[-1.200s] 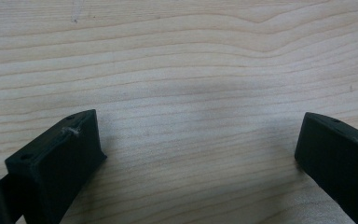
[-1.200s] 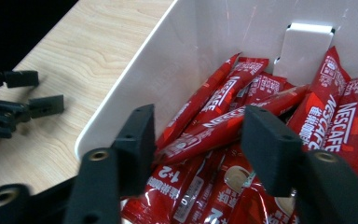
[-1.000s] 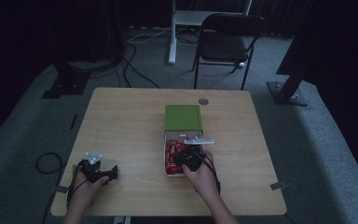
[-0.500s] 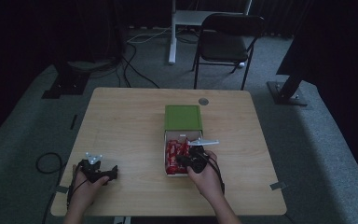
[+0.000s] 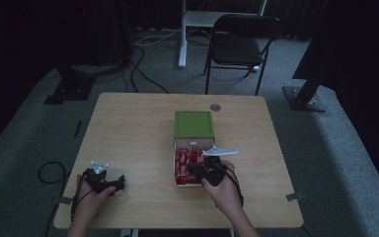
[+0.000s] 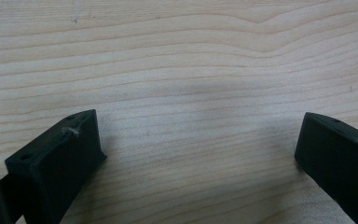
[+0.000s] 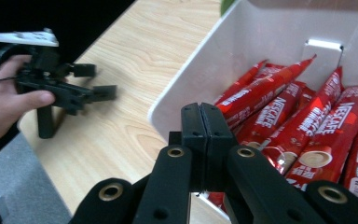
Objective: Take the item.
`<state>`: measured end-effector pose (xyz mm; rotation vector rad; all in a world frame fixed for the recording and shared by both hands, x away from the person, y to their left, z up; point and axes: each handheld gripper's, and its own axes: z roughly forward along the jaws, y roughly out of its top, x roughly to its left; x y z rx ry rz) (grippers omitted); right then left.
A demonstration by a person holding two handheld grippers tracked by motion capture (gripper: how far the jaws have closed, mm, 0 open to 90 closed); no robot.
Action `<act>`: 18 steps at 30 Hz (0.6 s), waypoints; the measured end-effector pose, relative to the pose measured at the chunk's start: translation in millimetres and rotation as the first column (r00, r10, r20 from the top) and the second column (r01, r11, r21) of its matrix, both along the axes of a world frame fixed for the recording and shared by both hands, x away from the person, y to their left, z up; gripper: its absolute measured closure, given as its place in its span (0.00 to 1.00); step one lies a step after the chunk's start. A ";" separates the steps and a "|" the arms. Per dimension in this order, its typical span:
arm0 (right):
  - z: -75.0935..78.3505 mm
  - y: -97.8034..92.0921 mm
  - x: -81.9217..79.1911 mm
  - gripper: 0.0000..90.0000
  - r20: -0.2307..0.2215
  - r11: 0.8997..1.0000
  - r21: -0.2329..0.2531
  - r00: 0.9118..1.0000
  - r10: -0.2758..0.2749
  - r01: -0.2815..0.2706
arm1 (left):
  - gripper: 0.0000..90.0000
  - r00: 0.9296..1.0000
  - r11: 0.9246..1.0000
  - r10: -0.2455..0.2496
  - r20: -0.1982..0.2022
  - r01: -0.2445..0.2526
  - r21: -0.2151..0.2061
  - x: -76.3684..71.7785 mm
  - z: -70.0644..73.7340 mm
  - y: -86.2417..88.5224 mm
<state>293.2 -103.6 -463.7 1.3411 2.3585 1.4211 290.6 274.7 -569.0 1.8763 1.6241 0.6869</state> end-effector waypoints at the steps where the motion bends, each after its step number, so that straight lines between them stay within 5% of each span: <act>1: 2.0 -0.3 -1.8 1.00 0.008 1.000 0.000 1.000 0.006 -0.006 | 0.01 1.000 1.000 0.000 0.000 0.000 0.000 0.0 0.0 0.0; 18: 30.8 -13.2 -18.8 1.00 0.086 0.999 0.046 0.996 0.016 -0.020 | 0.01 1.000 1.000 0.000 -0.002 0.000 0.000 0.0 0.1 0.0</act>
